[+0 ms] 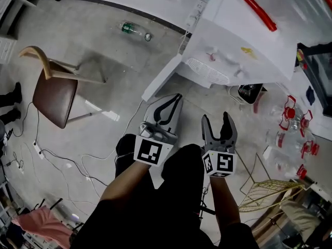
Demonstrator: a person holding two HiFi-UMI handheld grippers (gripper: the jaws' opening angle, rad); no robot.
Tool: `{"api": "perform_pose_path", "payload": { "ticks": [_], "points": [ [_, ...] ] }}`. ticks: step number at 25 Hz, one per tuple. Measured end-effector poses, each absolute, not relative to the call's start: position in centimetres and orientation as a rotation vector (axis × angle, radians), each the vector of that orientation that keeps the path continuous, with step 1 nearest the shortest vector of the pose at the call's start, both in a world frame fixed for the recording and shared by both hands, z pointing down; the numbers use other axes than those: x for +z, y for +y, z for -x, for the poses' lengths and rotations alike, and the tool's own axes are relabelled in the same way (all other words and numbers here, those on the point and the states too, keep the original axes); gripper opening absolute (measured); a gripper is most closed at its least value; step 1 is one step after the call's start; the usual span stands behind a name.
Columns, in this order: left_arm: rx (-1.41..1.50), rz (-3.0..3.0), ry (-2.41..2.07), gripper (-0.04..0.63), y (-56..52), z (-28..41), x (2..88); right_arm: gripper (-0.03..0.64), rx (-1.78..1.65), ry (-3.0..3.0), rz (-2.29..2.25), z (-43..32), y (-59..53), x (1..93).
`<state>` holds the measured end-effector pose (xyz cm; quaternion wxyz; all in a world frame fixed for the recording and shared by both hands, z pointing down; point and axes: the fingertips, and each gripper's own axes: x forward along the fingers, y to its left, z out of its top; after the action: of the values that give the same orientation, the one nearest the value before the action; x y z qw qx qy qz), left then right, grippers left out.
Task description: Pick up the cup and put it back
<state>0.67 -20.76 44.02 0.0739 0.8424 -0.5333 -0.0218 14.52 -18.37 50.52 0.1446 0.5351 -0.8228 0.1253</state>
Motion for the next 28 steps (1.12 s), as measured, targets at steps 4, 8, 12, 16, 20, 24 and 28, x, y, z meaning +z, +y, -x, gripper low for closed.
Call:
{"api": "perform_pose_path", "payload": {
  "ticks": [4, 8, 12, 16, 20, 24, 28],
  "points": [
    [-0.092, -2.603, -1.590, 0.008, -23.0, -1.0, 49.9, 0.284, 0.327, -2.374, -1.534, -14.3, -19.5, 57.0],
    [-0.140, -2.641, -1.585, 0.008, -24.2, -1.2, 55.2, 0.284, 0.287, -2.391, -1.505, -14.1, -20.4, 63.1],
    [-0.205, -2.685, -1.587, 0.008, -24.8, -1.9, 58.9, 0.284, 0.259, -2.410, -1.511, -14.3, -21.8, 68.2],
    [-0.178, -2.749, -1.532, 0.008, -25.0, -2.8, 61.7, 0.284, 0.252, -2.430, -1.538, -14.3, -23.4, 72.0],
    [-0.159, -2.787, -1.549, 0.008, -25.4, -3.0, 62.5, 0.284, 0.271, -2.382, -1.563, -14.8, -25.2, 75.3],
    [-0.176, -2.755, -1.514, 0.008, -25.5, -3.0, 63.3, 0.284, 0.288, -2.326, -1.602, -15.3, -27.2, 77.5],
    [-0.186, -2.732, -1.524, 0.008, -26.0, -2.7, 63.3, 0.284, 0.317, -2.300, -1.606, -15.5, -29.2, 79.9]
  ]
}}
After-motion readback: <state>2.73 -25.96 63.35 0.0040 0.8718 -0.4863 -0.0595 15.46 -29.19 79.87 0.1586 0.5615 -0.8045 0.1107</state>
